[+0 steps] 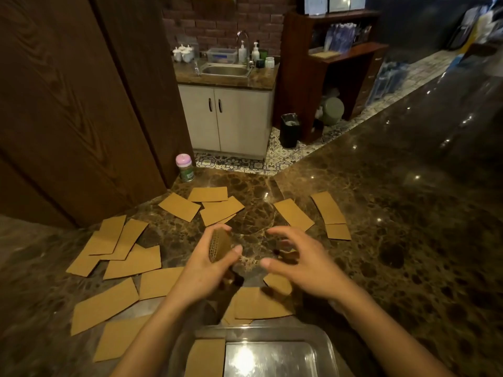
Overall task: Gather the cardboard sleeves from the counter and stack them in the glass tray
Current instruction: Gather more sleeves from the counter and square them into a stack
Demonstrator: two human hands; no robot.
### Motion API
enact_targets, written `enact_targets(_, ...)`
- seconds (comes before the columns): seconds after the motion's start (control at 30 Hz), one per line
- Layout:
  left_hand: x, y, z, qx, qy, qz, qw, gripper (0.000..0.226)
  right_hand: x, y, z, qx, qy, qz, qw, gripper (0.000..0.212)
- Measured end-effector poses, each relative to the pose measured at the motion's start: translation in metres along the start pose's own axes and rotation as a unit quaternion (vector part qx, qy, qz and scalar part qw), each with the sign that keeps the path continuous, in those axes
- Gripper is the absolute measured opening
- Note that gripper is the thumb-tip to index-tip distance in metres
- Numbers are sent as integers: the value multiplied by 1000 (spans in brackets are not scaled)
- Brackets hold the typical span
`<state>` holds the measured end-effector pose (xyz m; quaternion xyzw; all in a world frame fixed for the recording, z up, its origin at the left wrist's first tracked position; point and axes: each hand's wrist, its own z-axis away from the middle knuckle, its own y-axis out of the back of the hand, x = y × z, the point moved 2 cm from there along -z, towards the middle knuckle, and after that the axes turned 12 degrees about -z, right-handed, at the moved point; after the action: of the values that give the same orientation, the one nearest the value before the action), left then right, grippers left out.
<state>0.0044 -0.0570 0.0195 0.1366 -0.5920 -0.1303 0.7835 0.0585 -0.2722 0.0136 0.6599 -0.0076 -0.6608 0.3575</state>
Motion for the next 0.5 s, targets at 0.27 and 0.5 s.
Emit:
enact_targets(0.27, -60, 12, -22, -16, 40, -454, 890, 97, 68, 14, -11, 15, -212, 197, 957, 124)
enact_targets(0.5, -61, -3, -29, -30, 12, -472, 881, 97, 55, -11, -24, -1, -250, 206, 946, 127)
